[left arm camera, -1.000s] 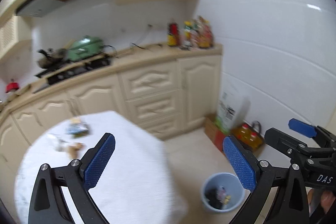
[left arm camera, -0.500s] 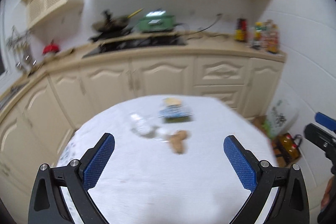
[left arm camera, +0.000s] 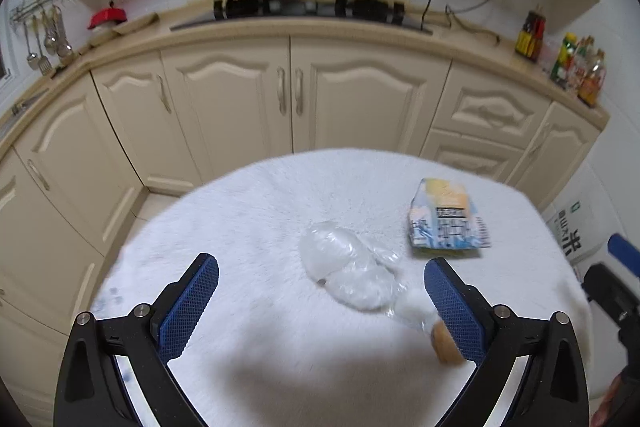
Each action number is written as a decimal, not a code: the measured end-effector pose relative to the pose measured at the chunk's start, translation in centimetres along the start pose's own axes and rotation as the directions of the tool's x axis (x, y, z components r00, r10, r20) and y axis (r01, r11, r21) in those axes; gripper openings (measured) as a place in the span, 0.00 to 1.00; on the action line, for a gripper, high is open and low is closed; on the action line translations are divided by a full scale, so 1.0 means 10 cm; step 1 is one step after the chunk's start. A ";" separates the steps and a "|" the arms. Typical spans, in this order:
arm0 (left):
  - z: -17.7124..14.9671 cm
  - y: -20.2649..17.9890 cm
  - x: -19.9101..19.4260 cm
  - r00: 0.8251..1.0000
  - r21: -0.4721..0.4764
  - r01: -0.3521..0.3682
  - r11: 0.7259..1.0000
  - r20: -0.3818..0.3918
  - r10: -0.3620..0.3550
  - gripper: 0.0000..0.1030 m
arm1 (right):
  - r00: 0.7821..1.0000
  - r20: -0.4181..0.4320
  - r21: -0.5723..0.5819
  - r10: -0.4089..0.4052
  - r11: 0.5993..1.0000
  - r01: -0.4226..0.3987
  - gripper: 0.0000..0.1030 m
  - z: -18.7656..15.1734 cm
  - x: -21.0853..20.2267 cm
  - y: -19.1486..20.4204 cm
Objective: Collect trash
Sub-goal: 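Grasp the clear plastic bag with the left tool while the right tool grasps the milk carton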
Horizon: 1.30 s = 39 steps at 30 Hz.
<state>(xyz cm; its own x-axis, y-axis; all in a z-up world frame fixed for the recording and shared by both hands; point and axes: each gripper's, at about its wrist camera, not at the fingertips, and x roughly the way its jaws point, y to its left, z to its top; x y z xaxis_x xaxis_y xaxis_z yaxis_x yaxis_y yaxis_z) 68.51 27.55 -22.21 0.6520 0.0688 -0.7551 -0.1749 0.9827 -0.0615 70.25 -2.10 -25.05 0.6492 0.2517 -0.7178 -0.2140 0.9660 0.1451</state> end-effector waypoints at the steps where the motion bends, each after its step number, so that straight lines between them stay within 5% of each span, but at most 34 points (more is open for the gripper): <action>1: 0.05 -0.02 0.15 1.000 0.002 0.009 1.000 -0.023 -0.009 0.93 | 1.000 -0.004 0.012 0.009 1.000 -0.009 1.00 0.03 0.08 -0.02; 4: 0.18 -0.12 0.54 0.997 0.014 0.021 1.000 -0.069 -0.020 0.86 | 0.999 -0.024 0.059 0.035 0.998 -0.033 1.00 0.10 0.31 -0.08; 8: 0.28 -0.03 0.98 0.993 0.014 0.007 1.000 -0.122 -0.005 0.48 | 0.995 -0.070 0.119 0.068 0.991 -0.060 1.00 0.18 0.61 -0.13; 11: 0.33 0.17 0.96 0.994 -0.030 0.013 0.999 -0.104 -0.016 0.38 | 0.990 -0.109 0.137 0.086 0.988 -0.070 1.00 0.21 0.82 -0.10; 21: 0.40 0.51 0.66 0.999 -0.063 -0.038 0.997 -0.029 0.036 0.38 | 0.979 -0.180 0.076 0.092 0.994 -0.079 1.00 0.32 1.40 0.36; 27: 0.34 0.44 0.65 0.999 -0.054 -0.029 0.998 -0.043 0.027 0.38 | 0.965 -0.262 0.013 -0.004 1.000 0.008 0.97 0.16 1.64 0.44; 29: 0.27 0.43 0.59 0.999 -0.046 -0.028 0.999 -0.036 0.027 0.38 | 0.977 -0.215 0.016 0.013 1.000 -0.009 0.79 0.13 1.54 0.39; 39: 0.08 0.21 0.02 1.000 0.009 -0.002 1.000 0.029 0.002 0.38 | 0.985 -0.097 0.085 0.143 0.987 -0.135 0.79 0.12 0.68 0.17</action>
<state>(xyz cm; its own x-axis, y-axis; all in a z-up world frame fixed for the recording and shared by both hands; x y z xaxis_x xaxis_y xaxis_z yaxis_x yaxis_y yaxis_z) 68.90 29.77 -22.00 0.6725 0.0759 -0.7362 -0.1700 0.9840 -0.0539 75.19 1.35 -28.86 0.5375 0.3805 -0.7525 -0.2369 0.9246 0.2982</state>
